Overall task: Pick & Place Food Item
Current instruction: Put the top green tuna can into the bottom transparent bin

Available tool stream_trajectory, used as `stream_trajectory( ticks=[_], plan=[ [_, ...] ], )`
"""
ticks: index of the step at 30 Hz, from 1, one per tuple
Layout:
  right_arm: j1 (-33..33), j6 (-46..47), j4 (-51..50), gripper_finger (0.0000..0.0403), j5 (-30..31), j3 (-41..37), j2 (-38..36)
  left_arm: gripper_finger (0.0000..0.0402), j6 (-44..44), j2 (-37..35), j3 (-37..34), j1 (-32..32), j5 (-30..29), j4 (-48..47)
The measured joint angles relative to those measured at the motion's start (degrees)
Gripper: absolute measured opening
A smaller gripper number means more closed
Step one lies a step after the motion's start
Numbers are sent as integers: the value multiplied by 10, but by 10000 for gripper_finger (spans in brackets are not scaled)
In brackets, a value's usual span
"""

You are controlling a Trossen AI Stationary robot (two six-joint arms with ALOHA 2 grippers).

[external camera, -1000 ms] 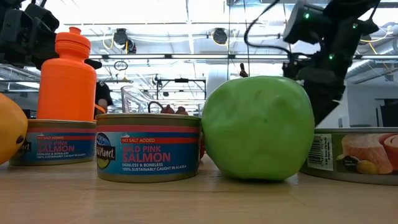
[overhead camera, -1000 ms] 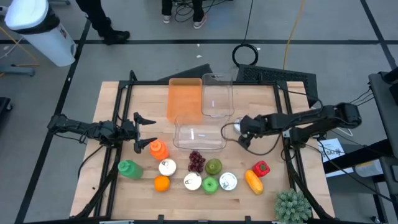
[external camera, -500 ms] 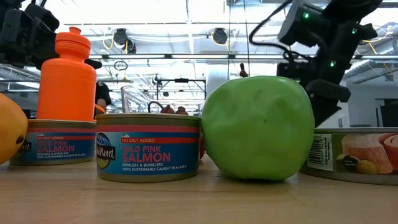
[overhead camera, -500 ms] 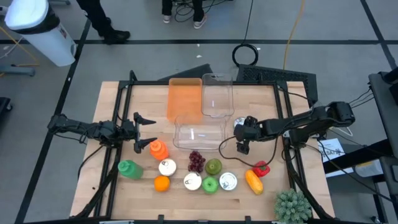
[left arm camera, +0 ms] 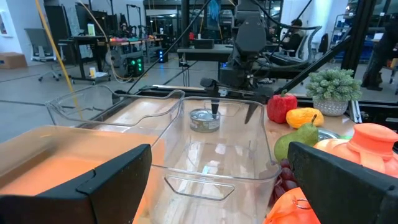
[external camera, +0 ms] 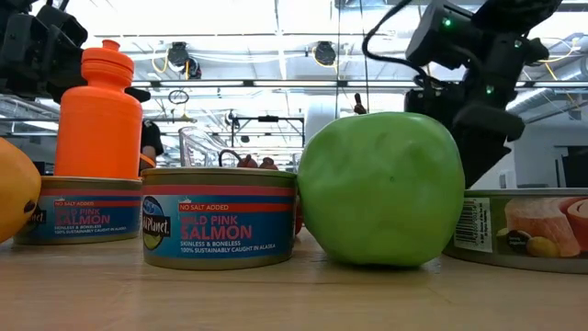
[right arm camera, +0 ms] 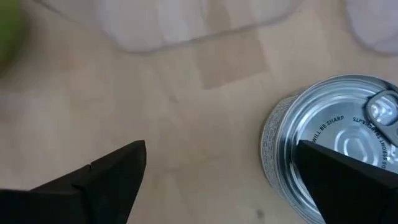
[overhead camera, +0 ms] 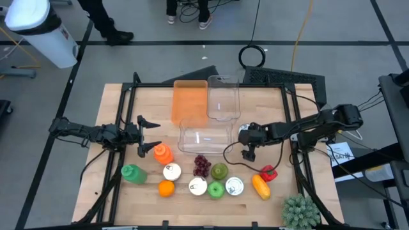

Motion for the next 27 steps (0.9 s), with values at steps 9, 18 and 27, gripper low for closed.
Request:
stream_trajectory(
  ticks=[9, 18, 27],
  plan=[
    [0, 18, 20, 391, -115, 0, -4, 392, 0, 0, 0, 0, 0, 0],
    [11, 31, 30, 391, -163, -1, -4, 392, 0, 0, 0, 0, 0, 0],
    [53, 69, 67, 391, -179, -2, -3, 392, 0, 0, 0, 0, 0, 0]
  ],
)
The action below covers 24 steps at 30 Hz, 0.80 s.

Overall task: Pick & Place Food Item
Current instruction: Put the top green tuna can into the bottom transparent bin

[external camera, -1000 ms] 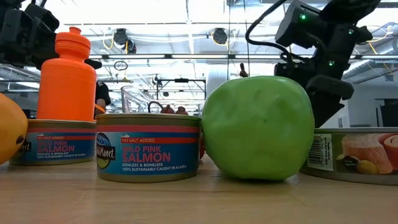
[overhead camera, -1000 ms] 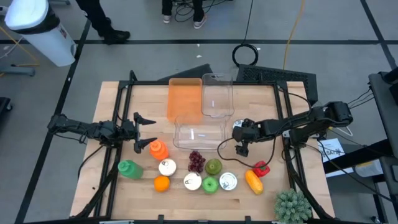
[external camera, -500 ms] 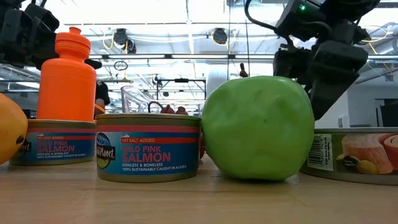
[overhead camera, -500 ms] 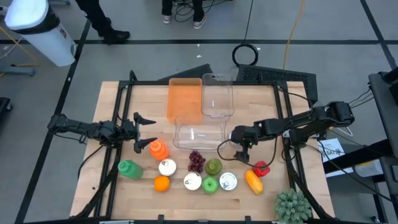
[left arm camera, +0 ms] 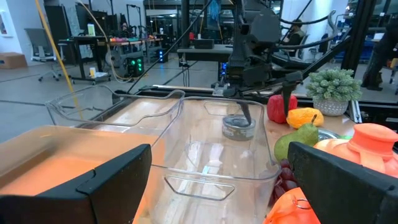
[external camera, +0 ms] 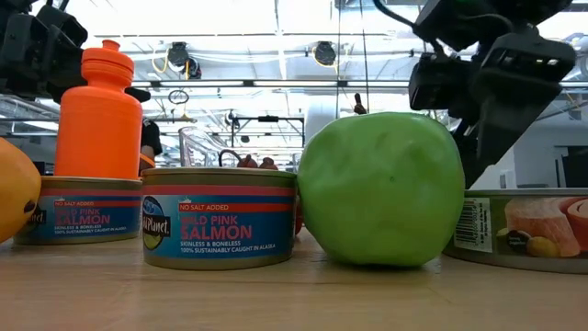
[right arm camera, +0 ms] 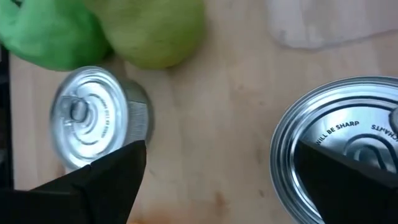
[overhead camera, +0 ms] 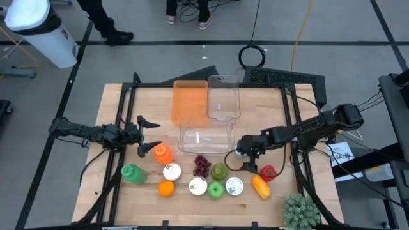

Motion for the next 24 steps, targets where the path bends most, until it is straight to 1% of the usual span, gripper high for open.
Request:
stream_trajectory(
  ticks=[6, 12, 16, 21, 24],
  plan=[
    [28, -3, 22, 391, 9, -1, 1, 392, 0, 0, 0, 0, 0, 0],
    [61, -6, 21, 391, 43, -1, 1, 392, 0, 0, 0, 0, 0, 0],
    [77, 15, 21, 391, 53, -1, 1, 392, 0, 0, 0, 0, 0, 0],
    [76, 31, 19, 391, 65, -1, -1, 392, 0, 0, 0, 0, 0, 0],
    [59, 37, 5, 391, 67, -1, -15, 392, 0, 0, 0, 0, 0, 0]
  ],
)
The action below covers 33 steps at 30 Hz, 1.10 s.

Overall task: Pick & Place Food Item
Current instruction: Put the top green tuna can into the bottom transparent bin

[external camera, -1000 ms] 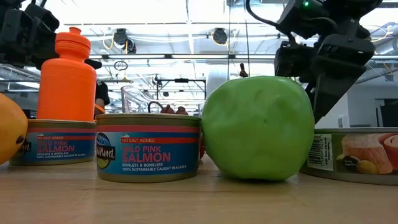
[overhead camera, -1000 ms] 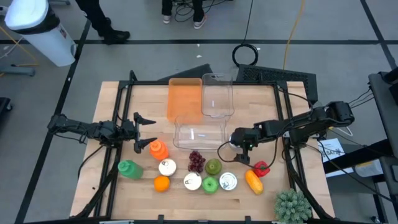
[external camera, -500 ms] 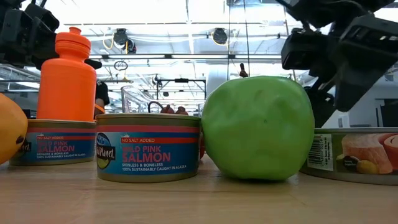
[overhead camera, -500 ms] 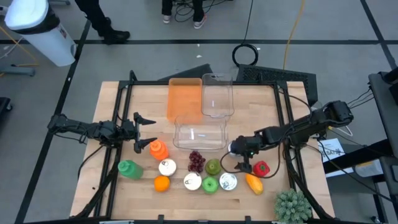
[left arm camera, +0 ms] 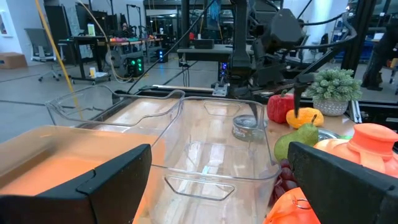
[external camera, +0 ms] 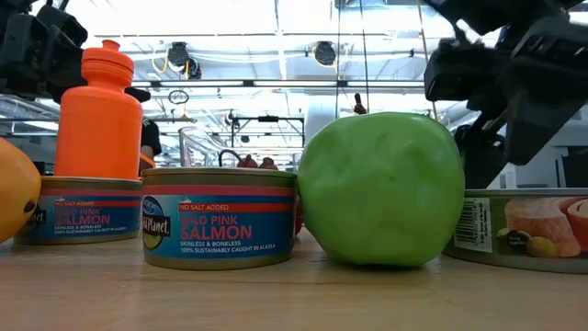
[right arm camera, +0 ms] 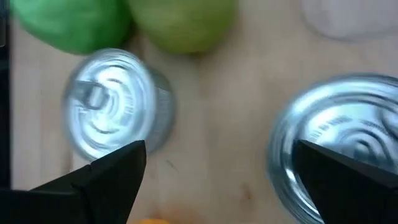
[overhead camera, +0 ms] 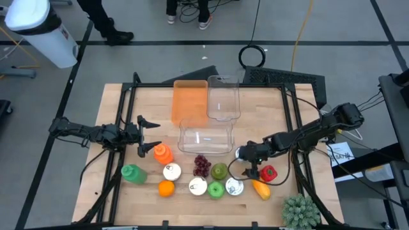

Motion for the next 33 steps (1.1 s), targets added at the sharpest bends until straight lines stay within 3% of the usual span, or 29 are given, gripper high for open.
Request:
stream_trajectory(
  ticks=[6, 12, 21, 29, 33],
  plan=[
    [-50, -6, -25, 391, 53, -1, -61, 392, 0, 0, 0, 0, 0, 0],
    [-91, -114, -61, 391, 165, 0, -88, 392, 0, 0, 0, 0, 0, 0],
    [-188, -159, -125, 391, 152, 0, -37, 392, 0, 0, 0, 0, 0, 0],
    [-204, -170, -135, 391, 150, 0, -27, 392, 0, 0, 0, 0, 0, 0],
    [-203, -161, -131, 391, 114, 1, -39, 392, 0, 0, 0, 0, 0, 0]
  ],
)
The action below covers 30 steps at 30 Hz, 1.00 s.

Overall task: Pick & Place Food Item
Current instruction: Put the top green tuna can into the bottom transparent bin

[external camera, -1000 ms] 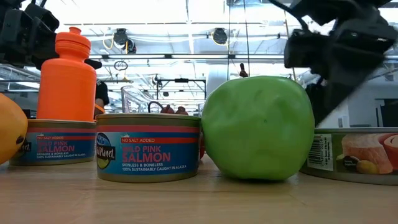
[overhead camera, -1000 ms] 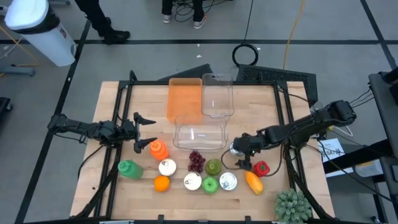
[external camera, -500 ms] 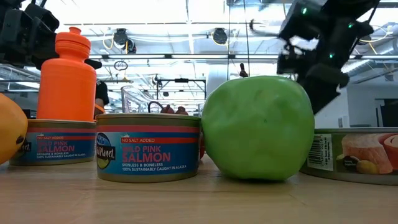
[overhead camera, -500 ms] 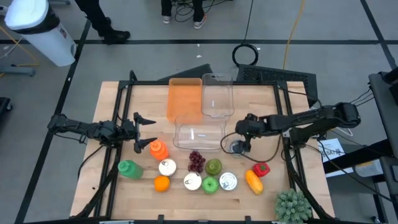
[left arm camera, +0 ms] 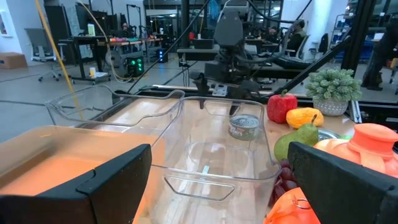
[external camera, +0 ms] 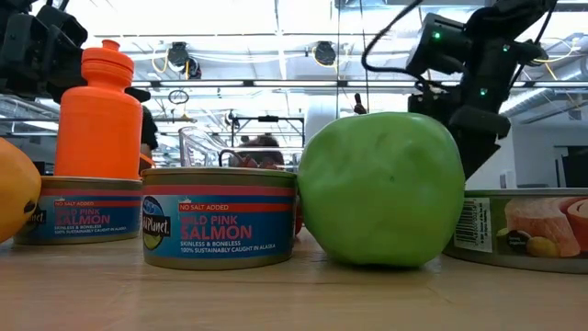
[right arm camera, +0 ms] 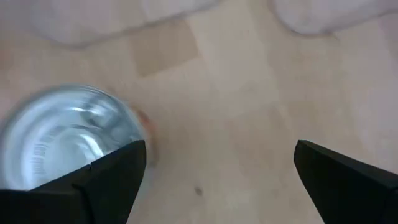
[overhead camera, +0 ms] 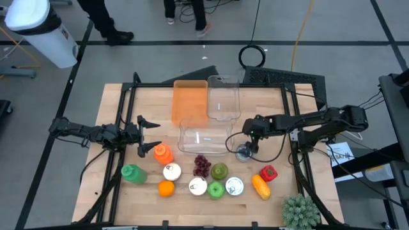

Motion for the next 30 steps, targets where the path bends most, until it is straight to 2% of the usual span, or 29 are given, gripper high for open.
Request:
stream_trajectory(
  ticks=[7, 16, 23, 30],
  plan=[
    [0, 0, -6, 391, -19, 0, 0, 392, 0, 0, 0, 0, 0, 0],
    [0, 0, -36, 391, 45, 1, 12, 392, 0, 0, 0, 0, 0, 0],
    [-4, 15, -62, 391, 106, 3, 49, 392, 0, 0, 0, 0, 0, 0],
    [-12, 19, -71, 391, 118, 2, 97, 392, 0, 0, 0, 0, 0, 0]
  ],
)
